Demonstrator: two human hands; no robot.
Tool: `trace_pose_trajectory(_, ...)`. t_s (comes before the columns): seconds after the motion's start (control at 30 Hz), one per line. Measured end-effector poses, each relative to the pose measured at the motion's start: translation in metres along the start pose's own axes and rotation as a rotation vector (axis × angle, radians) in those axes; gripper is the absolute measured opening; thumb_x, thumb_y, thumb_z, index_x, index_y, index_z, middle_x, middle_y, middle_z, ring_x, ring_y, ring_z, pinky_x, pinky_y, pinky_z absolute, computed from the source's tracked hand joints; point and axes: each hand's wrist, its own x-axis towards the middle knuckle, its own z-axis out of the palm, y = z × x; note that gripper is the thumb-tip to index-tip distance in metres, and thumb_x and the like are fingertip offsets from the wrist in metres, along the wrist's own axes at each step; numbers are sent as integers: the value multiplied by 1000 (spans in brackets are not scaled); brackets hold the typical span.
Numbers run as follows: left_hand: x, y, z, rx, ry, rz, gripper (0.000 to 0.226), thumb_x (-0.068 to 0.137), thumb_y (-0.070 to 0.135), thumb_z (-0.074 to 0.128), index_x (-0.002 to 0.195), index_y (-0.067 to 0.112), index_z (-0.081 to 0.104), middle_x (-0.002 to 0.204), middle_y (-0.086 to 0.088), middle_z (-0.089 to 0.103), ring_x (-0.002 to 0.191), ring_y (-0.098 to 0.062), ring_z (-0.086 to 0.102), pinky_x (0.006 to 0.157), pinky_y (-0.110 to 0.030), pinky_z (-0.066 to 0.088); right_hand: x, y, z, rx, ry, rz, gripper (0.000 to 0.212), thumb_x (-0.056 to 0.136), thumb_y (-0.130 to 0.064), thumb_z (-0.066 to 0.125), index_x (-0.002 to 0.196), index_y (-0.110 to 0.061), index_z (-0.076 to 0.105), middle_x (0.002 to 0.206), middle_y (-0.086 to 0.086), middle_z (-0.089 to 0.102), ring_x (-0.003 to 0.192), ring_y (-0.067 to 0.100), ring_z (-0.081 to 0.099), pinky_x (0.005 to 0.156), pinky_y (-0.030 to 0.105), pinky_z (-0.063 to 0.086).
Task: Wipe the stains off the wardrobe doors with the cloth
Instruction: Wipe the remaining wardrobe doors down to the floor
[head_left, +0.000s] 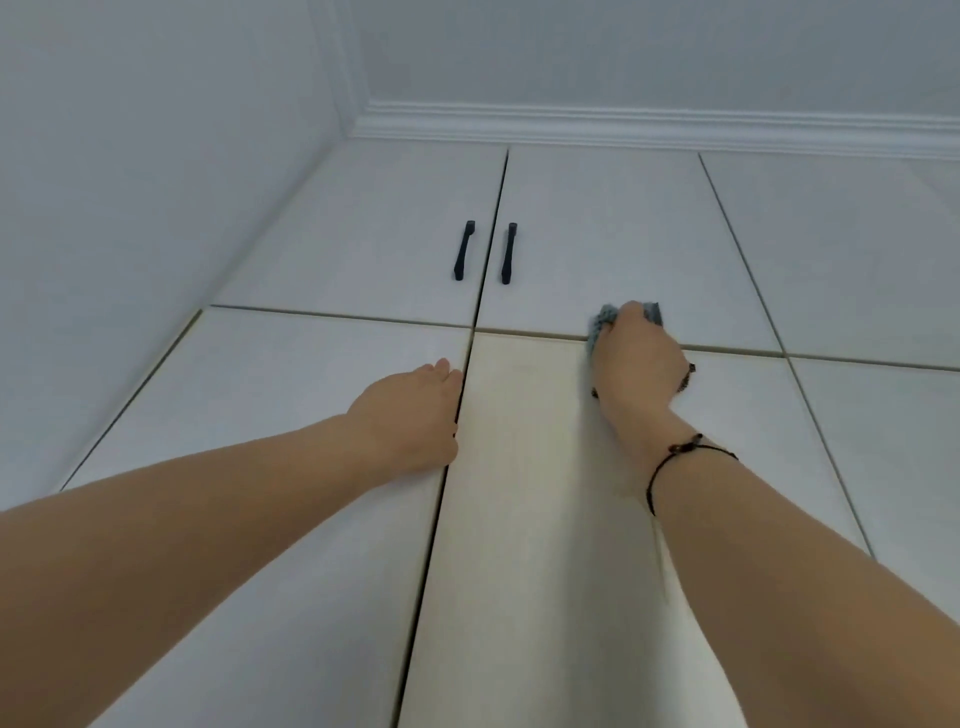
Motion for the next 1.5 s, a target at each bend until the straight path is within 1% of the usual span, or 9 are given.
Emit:
trace_pose_trajectory(0.13,2,-2,-3,26,-49,-5,53,95,31,47,143,11,36,153,-8,33,134,-25,43,105,-44,43,-41,-87,21,52,-154,-336,16,103,-23,41,106,-16,54,84,2,61,75,27,62,52,29,30)
trace_pose_trajectory(0.23,4,-1,-5,53,-77,-4,56,92,30,48,143,9,36,155,-9,32,133,-26,45,104,-43,44,-44,-89,25,80,-187,-448,18,102,-33,41,97,-19,51,81,4,63,74,30,64,57,32,43)
trace_pose_trajectory(0.5,0,-9,-16,37,-149,41,70,90,14,43,156,12,20,164,-5,18,143,-24,33,114,-37,35,32,59,-17,-37,54,101,20,104,-26,40,92,-13,47,93,20,65,76,33,55,60,37,37)
trace_pose_trajectory(0.63,-7,-8,-4,50,-149,66,81,94,16,42,160,12,-6,167,-4,-11,154,-18,2,122,-38,23,30,52,-10,-57,63,231,20,104,-16,38,108,-5,55,97,20,66,79,33,59,62,37,38)
trace_pose_trajectory(0.93,-30,-13,-2,-171,-73,60,90,87,9,51,160,13,-2,167,-1,-8,154,-16,4,119,-28,20,-41,-112,29,97,-164,-417,18,104,-32,40,91,-20,42,76,-1,53,68,22,52,57,31,35)
trace_pose_trajectory(1.07,-51,-35,7,-168,220,-102,60,82,3,48,141,13,44,144,-4,47,126,-23,47,105,-30,39,-67,-108,31,154,-250,-722,23,100,-42,49,88,-24,39,72,-5,52,69,24,54,60,34,40)
trace_pose_trajectory(1.27,-57,-50,6,-35,122,-170,32,78,1,45,109,7,52,115,-7,54,101,-25,54,83,-33,47,-30,-124,46,174,-86,-415,22,101,-34,44,86,-18,46,71,0,54,69,27,56,58,32,35)
trace_pose_trajectory(1.4,-66,-61,23,33,63,-134,70,86,7,45,153,5,25,161,-12,22,140,-26,38,110,-31,35,-32,-160,58,208,-103,-435,19,100,-31,46,86,-18,46,80,0,62,72,26,58,61,31,41)
trace_pose_trajectory(1.5,-65,-58,24,94,43,-122,76,88,9,45,157,3,12,165,-16,10,149,-25,25,115,-29,28,-44,-169,56,189,-167,-602,21,101,-36,47,86,-21,45,76,-4,55,72,23,55,62,32,40)
